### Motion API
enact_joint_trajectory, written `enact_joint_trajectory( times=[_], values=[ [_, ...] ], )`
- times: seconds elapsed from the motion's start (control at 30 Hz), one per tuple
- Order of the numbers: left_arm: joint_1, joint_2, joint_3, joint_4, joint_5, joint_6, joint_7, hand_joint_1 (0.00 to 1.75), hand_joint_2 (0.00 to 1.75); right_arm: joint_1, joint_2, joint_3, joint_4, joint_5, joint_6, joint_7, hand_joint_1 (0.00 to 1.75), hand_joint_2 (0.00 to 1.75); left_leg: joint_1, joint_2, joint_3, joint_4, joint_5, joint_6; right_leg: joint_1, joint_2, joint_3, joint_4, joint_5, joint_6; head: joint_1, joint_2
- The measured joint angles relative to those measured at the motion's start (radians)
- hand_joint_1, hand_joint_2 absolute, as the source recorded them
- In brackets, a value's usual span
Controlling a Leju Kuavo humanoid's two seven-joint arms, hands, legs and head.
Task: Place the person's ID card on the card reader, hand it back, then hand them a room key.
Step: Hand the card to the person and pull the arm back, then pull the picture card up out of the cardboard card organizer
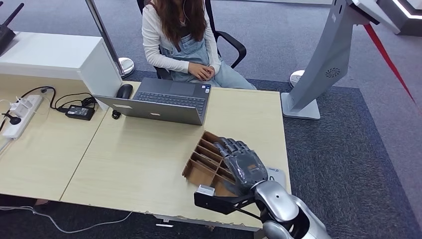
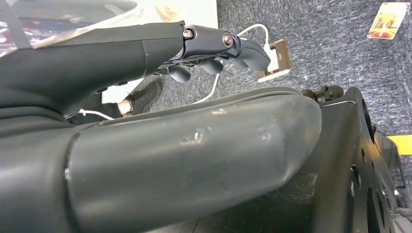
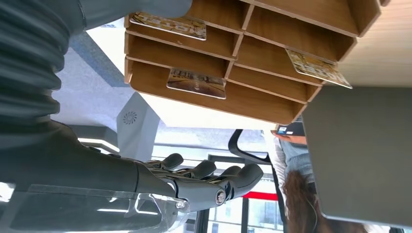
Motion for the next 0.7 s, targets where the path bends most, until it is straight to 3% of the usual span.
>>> enact_joint_trajectory(
  times=[0.7],
  values=[
    [-0.001,-0.001,0.000,0.000,-0.020,-0.005,0.003,0.00,0.00,-0.011,0.000,-0.003,0.027,0.013,-0.001,0.018,0.37,1.75,0.000,0.000,0.000,0.000,0.000,0.000,0.000,0.000,0.000,0.000,0.000,0.000,0.000,0.000]
  ],
)
